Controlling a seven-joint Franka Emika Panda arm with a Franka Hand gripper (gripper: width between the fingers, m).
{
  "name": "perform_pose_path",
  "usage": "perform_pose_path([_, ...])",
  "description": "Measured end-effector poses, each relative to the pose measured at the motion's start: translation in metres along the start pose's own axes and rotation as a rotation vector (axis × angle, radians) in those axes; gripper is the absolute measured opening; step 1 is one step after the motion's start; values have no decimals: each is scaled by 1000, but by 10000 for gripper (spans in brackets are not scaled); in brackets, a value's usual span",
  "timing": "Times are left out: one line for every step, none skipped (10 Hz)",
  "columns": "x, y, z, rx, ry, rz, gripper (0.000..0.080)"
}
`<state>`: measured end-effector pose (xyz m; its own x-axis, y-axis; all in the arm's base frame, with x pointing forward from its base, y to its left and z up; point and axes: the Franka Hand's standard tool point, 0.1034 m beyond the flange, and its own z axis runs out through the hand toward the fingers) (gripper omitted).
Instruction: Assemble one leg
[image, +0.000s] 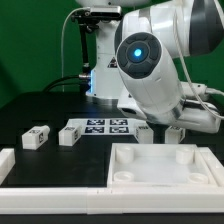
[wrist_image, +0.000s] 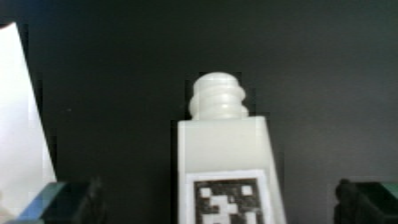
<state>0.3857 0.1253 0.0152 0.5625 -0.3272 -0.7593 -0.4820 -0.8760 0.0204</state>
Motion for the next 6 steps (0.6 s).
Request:
perform_pose_path([0,0,4,-3,1,1,649])
perform_pose_path([0,0,5,-6,-1,1,649])
perform_pose_path([-1,-1,6,-8,-1,1,649])
perform_pose_path([-1,-2,6,-10,0,0,524])
perform_pose_path([-1,-2,6,-10,0,-2,524])
perform_pose_path([-1,-2,6,-10,0,-2,386])
